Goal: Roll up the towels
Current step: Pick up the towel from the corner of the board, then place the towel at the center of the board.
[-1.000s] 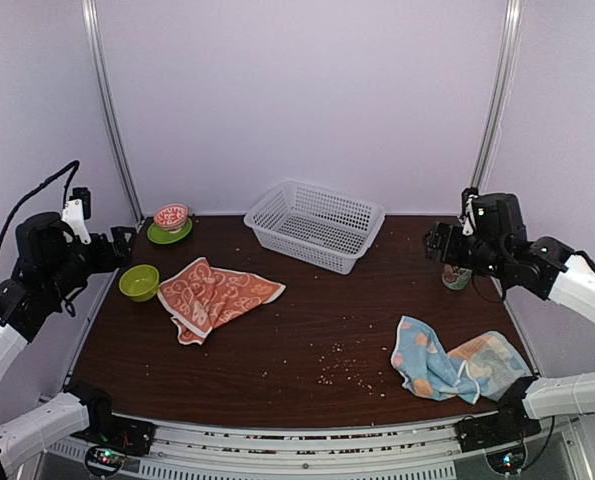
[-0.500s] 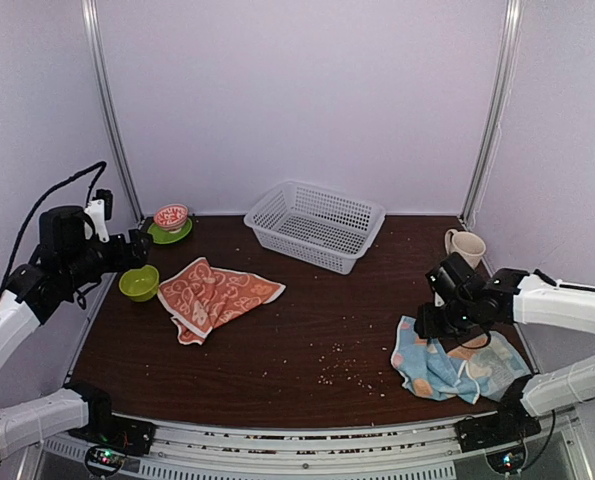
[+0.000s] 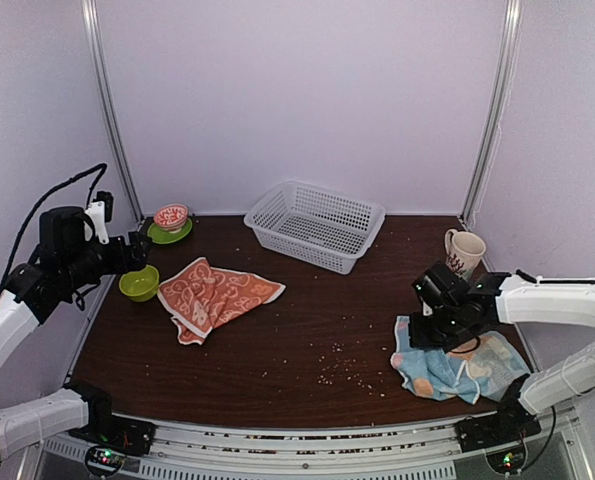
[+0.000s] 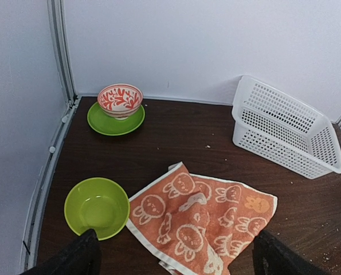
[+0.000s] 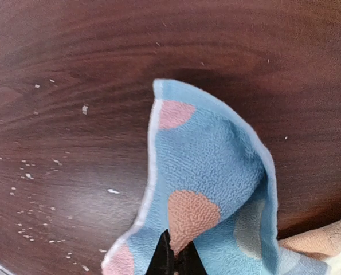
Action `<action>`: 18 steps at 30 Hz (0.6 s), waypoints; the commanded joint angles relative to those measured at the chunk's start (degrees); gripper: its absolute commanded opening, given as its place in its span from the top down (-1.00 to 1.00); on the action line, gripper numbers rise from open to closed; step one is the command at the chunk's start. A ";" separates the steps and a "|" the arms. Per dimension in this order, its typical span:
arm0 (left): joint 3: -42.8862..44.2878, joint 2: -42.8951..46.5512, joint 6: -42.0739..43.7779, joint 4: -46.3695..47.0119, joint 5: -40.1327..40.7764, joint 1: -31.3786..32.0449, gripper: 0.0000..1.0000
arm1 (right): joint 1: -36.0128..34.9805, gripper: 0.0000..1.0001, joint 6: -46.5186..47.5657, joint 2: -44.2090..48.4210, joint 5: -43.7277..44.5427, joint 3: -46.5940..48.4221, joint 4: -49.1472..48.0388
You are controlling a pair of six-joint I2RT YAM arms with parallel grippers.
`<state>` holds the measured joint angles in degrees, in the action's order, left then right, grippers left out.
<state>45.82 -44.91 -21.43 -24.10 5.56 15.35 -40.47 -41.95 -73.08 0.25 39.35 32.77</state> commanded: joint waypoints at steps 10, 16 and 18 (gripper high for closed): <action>1.99 1.16 -0.37 0.80 1.02 -0.46 -0.88 | -15.60 1.00 13.09 7.42 0.47 28.82 -1.06; 2.29 0.43 -0.28 0.81 0.30 -0.41 -0.88 | -15.00 -0.41 4.45 9.10 5.14 10.91 6.21; 2.47 -0.05 -0.28 0.81 -0.20 -0.41 -0.88 | -14.93 -0.68 2.57 12.09 8.83 6.27 7.92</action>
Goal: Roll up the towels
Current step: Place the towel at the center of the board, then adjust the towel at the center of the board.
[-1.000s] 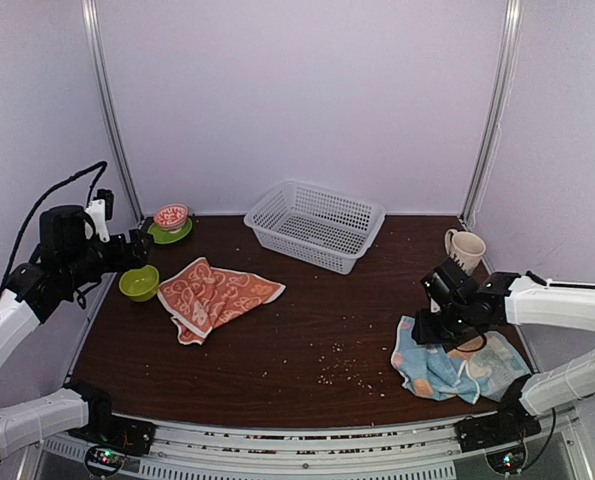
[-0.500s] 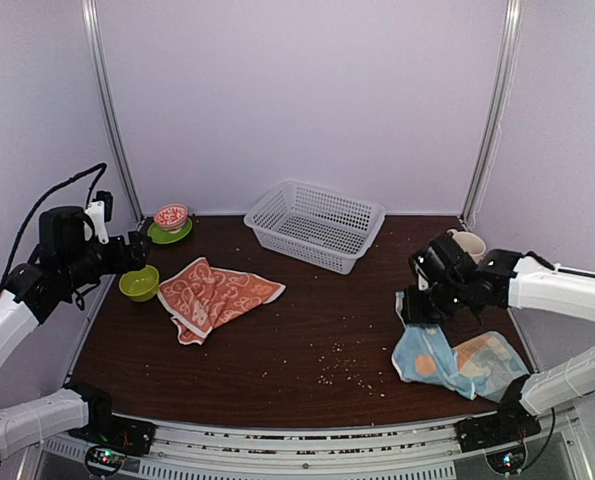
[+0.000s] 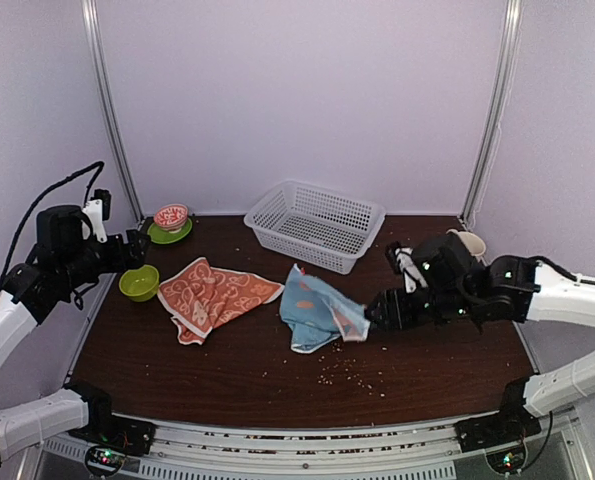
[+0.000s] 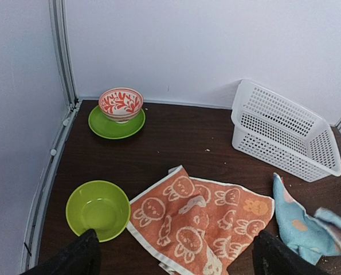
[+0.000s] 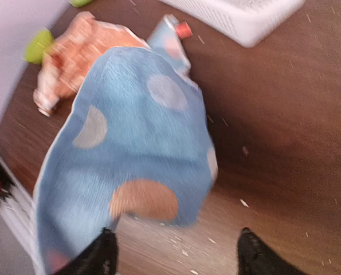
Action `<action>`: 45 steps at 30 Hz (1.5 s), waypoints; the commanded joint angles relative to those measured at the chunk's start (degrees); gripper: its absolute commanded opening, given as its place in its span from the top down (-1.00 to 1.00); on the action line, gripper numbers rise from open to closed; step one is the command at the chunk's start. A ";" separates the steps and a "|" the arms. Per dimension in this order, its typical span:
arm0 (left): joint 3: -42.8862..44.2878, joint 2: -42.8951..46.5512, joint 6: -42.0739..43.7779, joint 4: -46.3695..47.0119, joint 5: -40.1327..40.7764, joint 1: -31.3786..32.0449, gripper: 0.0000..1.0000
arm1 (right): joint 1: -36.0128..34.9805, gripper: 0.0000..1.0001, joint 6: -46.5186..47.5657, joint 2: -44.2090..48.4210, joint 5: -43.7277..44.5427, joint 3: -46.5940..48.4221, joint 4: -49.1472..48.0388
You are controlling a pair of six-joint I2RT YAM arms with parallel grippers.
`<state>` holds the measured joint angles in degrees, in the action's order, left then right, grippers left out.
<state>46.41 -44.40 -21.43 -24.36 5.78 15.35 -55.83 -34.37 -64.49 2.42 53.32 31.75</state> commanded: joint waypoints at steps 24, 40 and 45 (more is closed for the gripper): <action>2.70 -5.87 1.32 0.11 -4.38 5.75 -0.84 | -17.07 -0.07 5.01 -27.51 -0.23 9.57 3.61; 3.60 -5.84 1.31 -1.39 -1.41 6.32 -0.83 | -19.95 0.09 4.47 -41.69 2.34 16.78 10.31; 3.68 -5.29 1.39 -1.57 -0.81 6.33 -0.84 | -20.01 0.15 3.43 -43.46 2.49 16.78 11.05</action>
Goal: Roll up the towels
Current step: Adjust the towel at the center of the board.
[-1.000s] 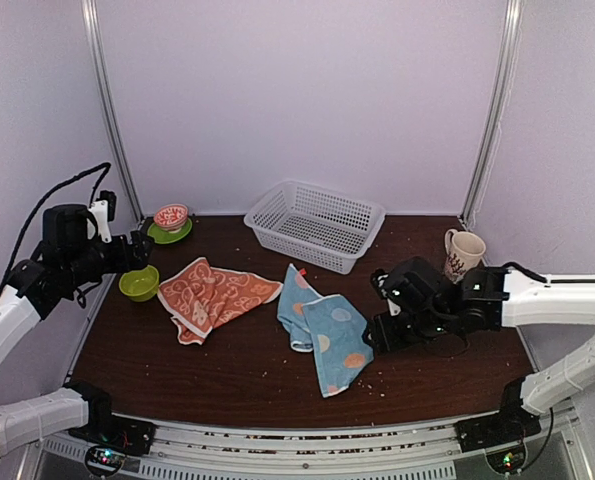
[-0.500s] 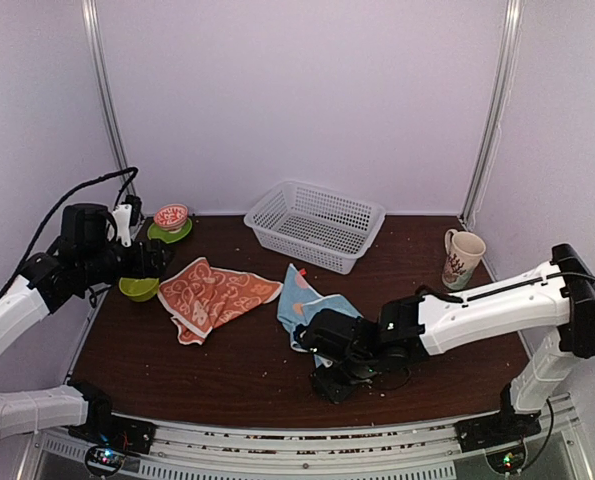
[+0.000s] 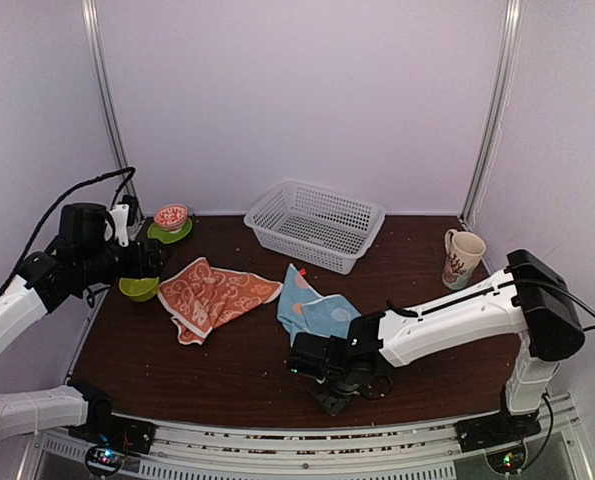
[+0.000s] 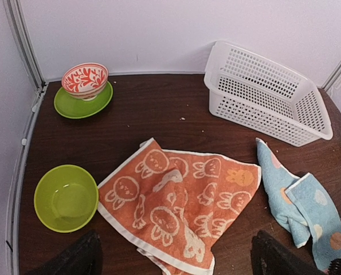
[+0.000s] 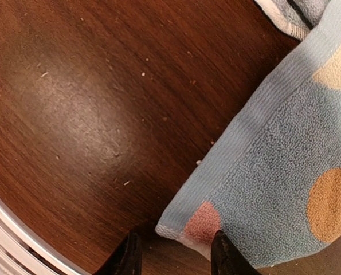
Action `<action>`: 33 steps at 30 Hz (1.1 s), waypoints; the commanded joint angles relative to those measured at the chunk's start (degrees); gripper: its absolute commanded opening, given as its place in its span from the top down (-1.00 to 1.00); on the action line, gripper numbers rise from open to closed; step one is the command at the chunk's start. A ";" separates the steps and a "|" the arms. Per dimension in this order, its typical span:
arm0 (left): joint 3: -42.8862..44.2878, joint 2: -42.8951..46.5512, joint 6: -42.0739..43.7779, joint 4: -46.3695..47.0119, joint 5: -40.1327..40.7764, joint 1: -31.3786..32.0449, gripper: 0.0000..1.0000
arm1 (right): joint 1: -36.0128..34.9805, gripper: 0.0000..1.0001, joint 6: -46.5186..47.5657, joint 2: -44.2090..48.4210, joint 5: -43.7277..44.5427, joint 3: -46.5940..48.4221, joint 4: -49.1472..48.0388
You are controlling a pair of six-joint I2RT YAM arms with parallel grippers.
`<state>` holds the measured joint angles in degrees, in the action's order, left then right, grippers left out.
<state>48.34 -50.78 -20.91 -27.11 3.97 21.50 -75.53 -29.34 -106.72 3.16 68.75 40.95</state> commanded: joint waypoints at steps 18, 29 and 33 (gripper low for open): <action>1.37 3.14 0.25 1.70 2.06 0.28 -0.82 | 5.89 1.00 1.46 20.39 10.85 11.44 3.82; -2.17 6.76 -0.95 14.58 -10.30 5.91 -0.82 | 17.87 1.00 2.51 33.30 10.10 27.88 3.15; -4.58 4.75 -2.30 16.30 -4.32 12.43 -0.81 | 18.66 1.00 2.19 32.37 7.23 22.03 1.18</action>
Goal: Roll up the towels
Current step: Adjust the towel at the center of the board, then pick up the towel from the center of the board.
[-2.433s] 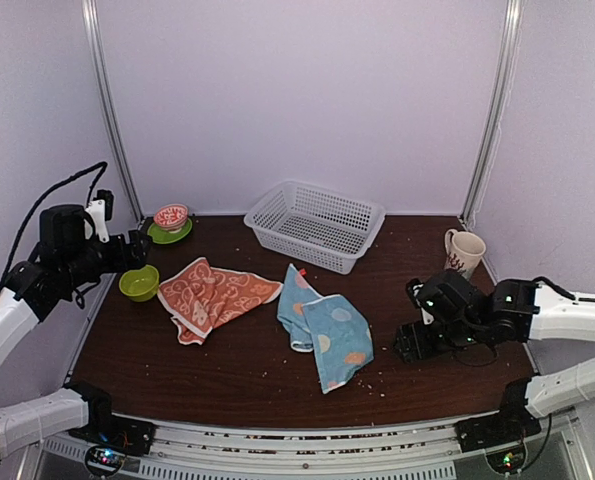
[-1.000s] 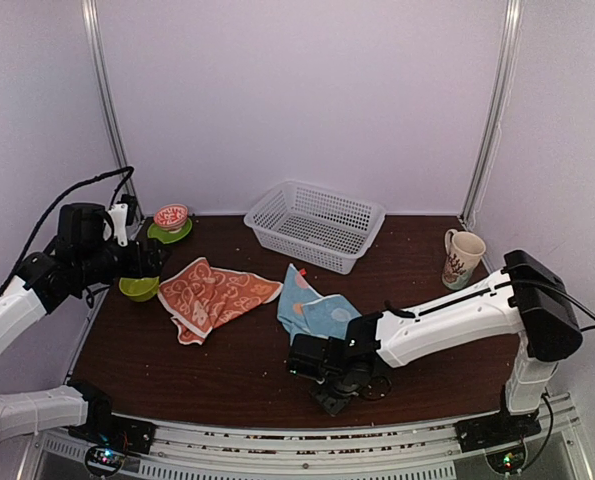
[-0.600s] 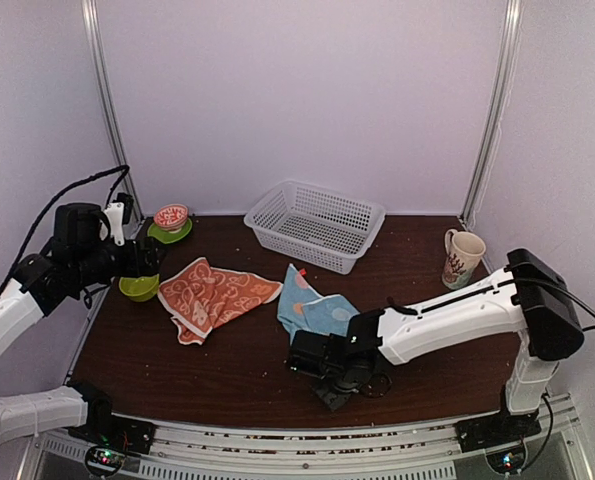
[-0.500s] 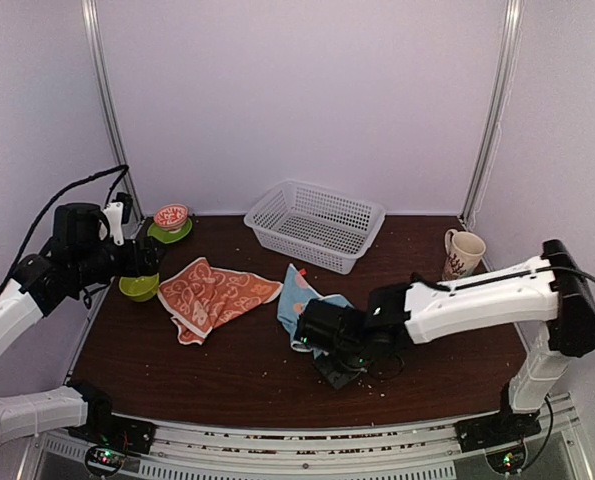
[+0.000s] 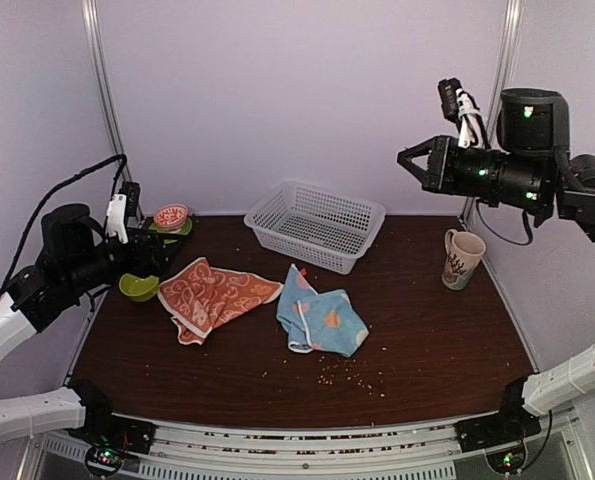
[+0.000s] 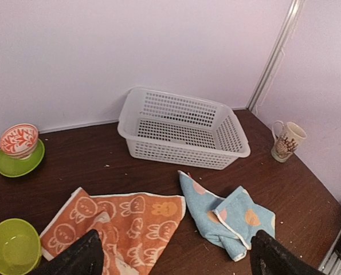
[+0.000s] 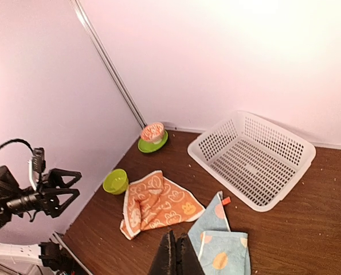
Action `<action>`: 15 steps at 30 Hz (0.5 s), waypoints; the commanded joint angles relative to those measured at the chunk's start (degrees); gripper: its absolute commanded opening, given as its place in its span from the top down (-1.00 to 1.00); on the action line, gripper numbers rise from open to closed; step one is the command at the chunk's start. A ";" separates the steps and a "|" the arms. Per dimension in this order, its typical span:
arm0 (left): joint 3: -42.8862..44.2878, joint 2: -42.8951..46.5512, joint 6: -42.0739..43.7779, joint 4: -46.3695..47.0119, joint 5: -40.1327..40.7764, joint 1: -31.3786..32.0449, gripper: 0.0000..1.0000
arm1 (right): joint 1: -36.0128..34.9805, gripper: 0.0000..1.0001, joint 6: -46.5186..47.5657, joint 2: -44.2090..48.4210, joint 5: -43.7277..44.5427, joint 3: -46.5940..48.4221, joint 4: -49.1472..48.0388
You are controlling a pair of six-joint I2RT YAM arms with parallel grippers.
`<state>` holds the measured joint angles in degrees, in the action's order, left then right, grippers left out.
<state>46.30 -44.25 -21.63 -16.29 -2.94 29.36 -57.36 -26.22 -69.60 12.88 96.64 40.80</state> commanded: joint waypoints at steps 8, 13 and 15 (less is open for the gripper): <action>-7.60 -4.72 -8.57 10.83 5.20 6.93 -0.77 | 0.66 0.36 -1.42 -14.86 -2.29 -16.21 0.29; 5.30 -27.23 -12.19 9.36 -1.77 9.62 -0.63 | 5.57 0.21 -4.18 -12.09 -0.50 -23.40 -4.80; 11.00 -36.32 -13.00 9.18 -4.92 10.51 -0.53 | 8.13 0.21 -5.95 -9.60 -2.69 -28.24 -8.04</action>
<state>47.90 -66.26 -31.14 -10.35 -1.08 37.98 -53.67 -28.51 -85.34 9.96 73.47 38.85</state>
